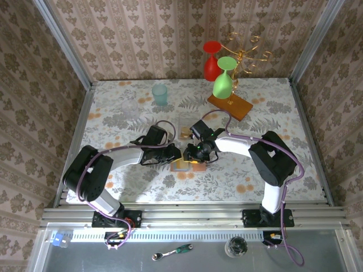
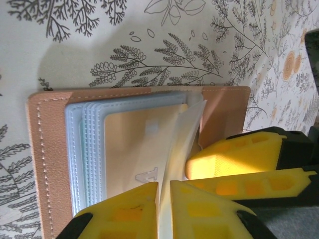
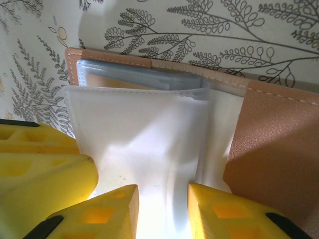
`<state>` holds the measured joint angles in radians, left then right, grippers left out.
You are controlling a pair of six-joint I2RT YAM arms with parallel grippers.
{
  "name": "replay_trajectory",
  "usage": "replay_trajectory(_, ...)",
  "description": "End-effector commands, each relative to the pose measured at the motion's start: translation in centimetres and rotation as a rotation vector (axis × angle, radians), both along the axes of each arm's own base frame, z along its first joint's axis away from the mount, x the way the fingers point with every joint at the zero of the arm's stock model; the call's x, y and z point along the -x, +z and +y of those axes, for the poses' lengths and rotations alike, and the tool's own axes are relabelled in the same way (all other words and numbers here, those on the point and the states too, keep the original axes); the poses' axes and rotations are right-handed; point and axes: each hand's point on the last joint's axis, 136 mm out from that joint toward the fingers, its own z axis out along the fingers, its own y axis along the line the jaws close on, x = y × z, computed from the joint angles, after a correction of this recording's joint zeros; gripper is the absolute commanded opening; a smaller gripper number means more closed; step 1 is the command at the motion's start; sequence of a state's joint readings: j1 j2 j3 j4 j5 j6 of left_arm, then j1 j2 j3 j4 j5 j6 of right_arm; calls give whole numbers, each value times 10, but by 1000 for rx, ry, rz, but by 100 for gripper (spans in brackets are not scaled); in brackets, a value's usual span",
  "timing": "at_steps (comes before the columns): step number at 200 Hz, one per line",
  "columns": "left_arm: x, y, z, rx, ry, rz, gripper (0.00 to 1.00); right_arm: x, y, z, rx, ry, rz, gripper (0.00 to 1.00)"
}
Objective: Take the credit cards out of the card holder
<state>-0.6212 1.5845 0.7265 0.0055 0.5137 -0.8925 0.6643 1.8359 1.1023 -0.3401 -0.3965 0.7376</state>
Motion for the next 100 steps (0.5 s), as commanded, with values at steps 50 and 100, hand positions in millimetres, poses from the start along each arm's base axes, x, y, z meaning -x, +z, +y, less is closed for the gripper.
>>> replay_trajectory(50, 7, 20, -16, 52, -29, -10, 15, -6, 41, -21, -9, -46, -83, 34)
replay_trajectory(100, 7, 24, -35, 59, -61, -19, 12, -9, 58, -38, -15, -79, -120, 34)
